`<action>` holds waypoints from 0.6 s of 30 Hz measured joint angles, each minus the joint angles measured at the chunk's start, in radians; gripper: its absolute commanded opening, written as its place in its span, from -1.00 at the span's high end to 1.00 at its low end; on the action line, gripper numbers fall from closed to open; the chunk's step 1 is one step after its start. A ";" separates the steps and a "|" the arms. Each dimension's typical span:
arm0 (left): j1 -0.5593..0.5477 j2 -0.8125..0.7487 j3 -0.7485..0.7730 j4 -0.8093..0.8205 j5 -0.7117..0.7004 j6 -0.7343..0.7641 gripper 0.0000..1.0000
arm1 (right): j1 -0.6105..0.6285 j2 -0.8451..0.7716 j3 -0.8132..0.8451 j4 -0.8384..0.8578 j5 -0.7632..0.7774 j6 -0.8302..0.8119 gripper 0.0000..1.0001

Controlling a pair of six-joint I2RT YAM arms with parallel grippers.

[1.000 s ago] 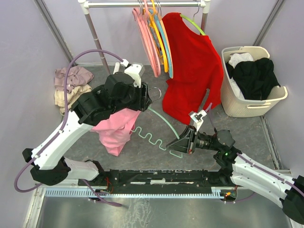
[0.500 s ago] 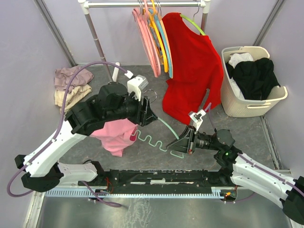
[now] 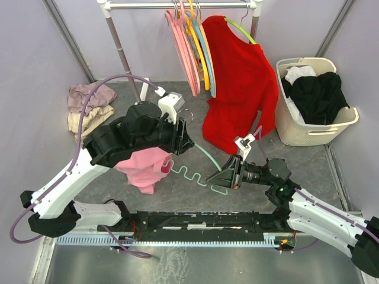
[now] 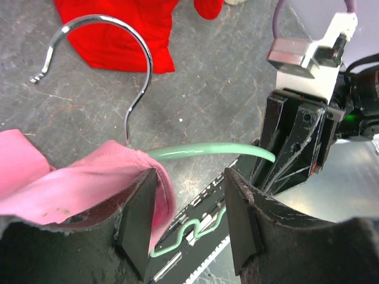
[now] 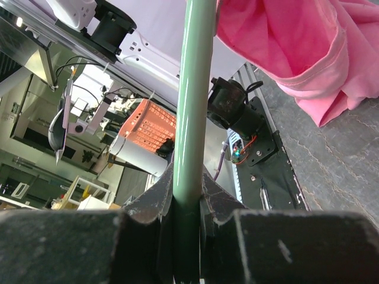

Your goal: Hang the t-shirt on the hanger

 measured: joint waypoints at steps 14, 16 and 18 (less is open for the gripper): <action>-0.003 0.004 0.092 -0.094 -0.176 0.000 -0.10 | 0.000 0.115 0.023 0.045 0.014 0.004 0.96; -0.003 0.007 0.097 -0.114 -0.198 0.000 -0.10 | 0.000 0.136 0.034 0.053 0.013 0.005 0.96; -0.003 0.012 0.106 -0.128 -0.223 -0.001 -0.10 | 0.000 0.148 0.042 0.063 0.013 0.007 0.96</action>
